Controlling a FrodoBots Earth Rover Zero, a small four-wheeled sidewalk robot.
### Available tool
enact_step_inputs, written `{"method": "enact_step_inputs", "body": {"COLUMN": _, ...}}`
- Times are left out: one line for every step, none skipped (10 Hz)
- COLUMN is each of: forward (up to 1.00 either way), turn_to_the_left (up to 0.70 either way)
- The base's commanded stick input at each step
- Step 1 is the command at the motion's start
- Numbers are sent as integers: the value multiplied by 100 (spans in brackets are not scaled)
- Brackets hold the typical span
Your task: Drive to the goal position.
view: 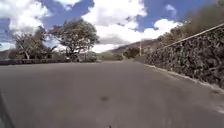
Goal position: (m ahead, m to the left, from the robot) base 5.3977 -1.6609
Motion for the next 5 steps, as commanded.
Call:
{"method": "enact_step_inputs", "body": {"forward": 70, "turn_to_the_left": 0}}
{"method": "enact_step_inputs", "body": {"forward": 70, "turn_to_the_left": 0}}
{"method": "enact_step_inputs", "body": {"forward": 70, "turn_to_the_left": 0}}
{"method": "enact_step_inputs", "body": {"forward": 70, "turn_to_the_left": 0}}
{"method": "enact_step_inputs", "body": {"forward": 70, "turn_to_the_left": 0}}
